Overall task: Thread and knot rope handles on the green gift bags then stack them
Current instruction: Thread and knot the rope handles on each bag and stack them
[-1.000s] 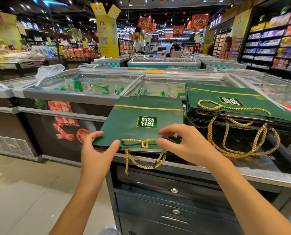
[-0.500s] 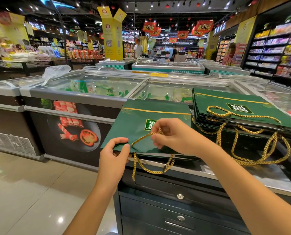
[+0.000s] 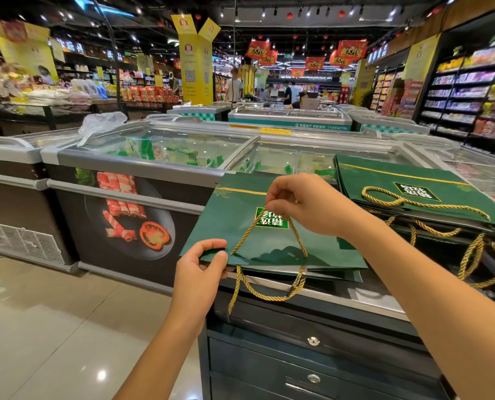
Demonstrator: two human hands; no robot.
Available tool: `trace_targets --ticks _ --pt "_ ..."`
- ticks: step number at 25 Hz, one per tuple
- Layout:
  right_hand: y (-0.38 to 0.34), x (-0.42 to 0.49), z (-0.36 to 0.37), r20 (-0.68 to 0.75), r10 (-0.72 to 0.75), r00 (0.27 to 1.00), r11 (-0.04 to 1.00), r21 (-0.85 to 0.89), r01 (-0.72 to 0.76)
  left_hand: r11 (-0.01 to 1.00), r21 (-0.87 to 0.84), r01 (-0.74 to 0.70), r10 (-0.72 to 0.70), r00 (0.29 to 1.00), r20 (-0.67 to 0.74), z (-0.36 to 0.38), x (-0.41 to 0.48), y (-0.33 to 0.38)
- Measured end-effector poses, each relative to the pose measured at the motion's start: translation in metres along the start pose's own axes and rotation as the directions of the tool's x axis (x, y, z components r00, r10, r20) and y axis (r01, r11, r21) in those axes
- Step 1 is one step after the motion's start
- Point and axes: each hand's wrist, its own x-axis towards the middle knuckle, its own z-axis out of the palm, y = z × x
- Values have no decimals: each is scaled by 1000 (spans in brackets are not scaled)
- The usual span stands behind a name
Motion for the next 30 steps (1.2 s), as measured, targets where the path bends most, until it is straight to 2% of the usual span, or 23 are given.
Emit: trace_targets --ticks 3,8,16,18,20,23,25,26,28,30 --pt "-4 5 -3 -78 -7 997 1000 7 8 1000 -5 2 -2 1000 2 -2 -1 -1" --pt "-7 21 -34 -357 57 932 987 158 0 998 -62 14 -12 1000 24 -2 -3 1" --pt "-2 22 -41 -396 139 908 963 266 -32 998 -65 8 -6 1000 29 -2 -4 1" --pt "-1 14 -34 -363 171 916 956 287 -64 996 -89 11 -10 1000 9 -3 -5 0" --pt "-1 3 -24 -265 164 950 972 205 -111 993 -121 -4 3 1000 -14 -4 -7 -1" --pt "-7 -23 -2 -24 118 993 993 20 -117 987 -139 -77 70 996 -50 -6 -11 6" --pt "-16 -40 15 142 104 984 994 6 -106 982 -112 -151 144 988 -61 -6 -14 19" --pt "-20 -45 25 181 88 980 996 -20 -86 978 -86 -191 186 981 -61 -5 -15 27" --pt "-23 -50 44 135 55 989 985 -171 -31 965 -37 -258 257 965 -44 -2 -18 44" --pt "-24 -49 54 12 29 1000 952 -305 -24 951 -13 -310 310 951 -10 1 -22 60"
